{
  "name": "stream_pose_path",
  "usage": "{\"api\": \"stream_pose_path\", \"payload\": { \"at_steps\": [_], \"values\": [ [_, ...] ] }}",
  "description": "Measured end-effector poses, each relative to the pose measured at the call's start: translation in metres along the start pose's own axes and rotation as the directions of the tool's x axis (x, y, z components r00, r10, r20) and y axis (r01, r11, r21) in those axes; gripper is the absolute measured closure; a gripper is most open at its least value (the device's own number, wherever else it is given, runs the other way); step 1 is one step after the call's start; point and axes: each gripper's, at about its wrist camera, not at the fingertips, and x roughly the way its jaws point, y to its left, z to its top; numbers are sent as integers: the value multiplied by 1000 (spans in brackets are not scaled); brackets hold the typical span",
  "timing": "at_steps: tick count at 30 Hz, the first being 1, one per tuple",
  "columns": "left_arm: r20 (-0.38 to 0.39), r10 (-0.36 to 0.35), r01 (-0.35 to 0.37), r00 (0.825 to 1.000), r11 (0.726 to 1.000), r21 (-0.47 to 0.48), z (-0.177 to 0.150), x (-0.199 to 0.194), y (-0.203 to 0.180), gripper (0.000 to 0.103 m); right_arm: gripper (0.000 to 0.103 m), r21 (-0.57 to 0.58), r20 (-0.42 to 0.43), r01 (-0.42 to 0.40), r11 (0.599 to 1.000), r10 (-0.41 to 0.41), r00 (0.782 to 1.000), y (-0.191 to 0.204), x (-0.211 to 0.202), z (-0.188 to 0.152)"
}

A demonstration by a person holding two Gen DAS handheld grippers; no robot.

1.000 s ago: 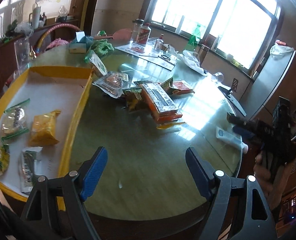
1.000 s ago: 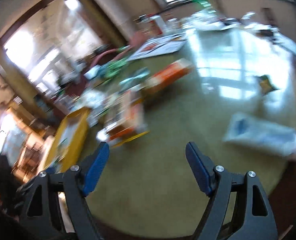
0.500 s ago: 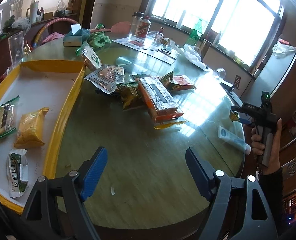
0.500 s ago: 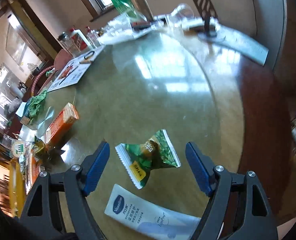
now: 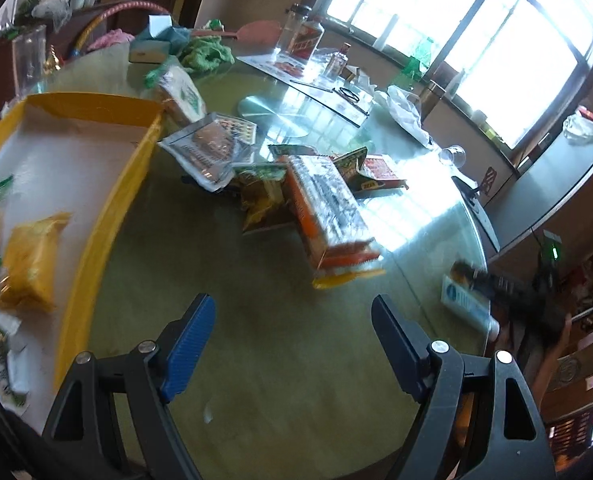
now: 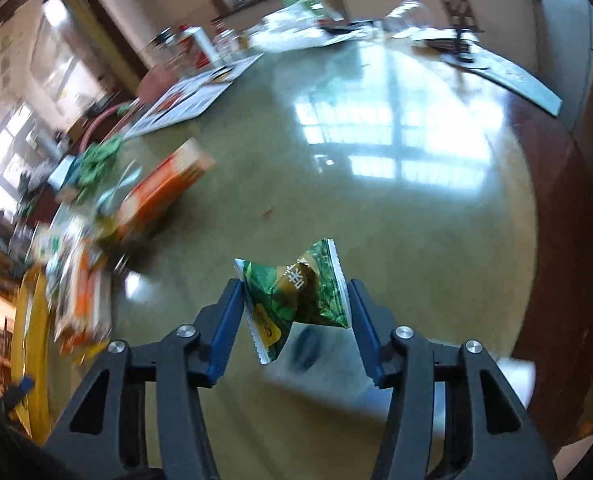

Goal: Organize snacks
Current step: 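Grasp a green snack sachet near the lotion tube with the right tool, then grasp a rectangular cracker pack with the left tool while the right tool holds the green sachet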

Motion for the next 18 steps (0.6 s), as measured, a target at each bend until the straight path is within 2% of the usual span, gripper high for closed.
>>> {"api": "stream_pose_path", "payload": {
  "at_steps": [7,13,14,17,18],
  "values": [
    [-42,44,-44,998,999,3,36,47,-32,23,53,-89,4,-36,995,36,999,47,-12,-50],
    [-51,188,-184,981,979,86,54,85,-56,23,53,-139,12,-31,990,33,999,57,-17,-66],
    [-56,194,-188,979,977,101,55,90,-58,23,53,-141,10,-33,989,35,999,57,-17,-66],
    [-7,216,-213,976,968,133,55,93,-64,27,53,-142,14,-39,989,41,999,55,-17,-67],
    [5,232,-231,973,962,144,54,94,-64,33,53,-147,16,-34,989,37,999,57,-18,-69]
  ]
}}
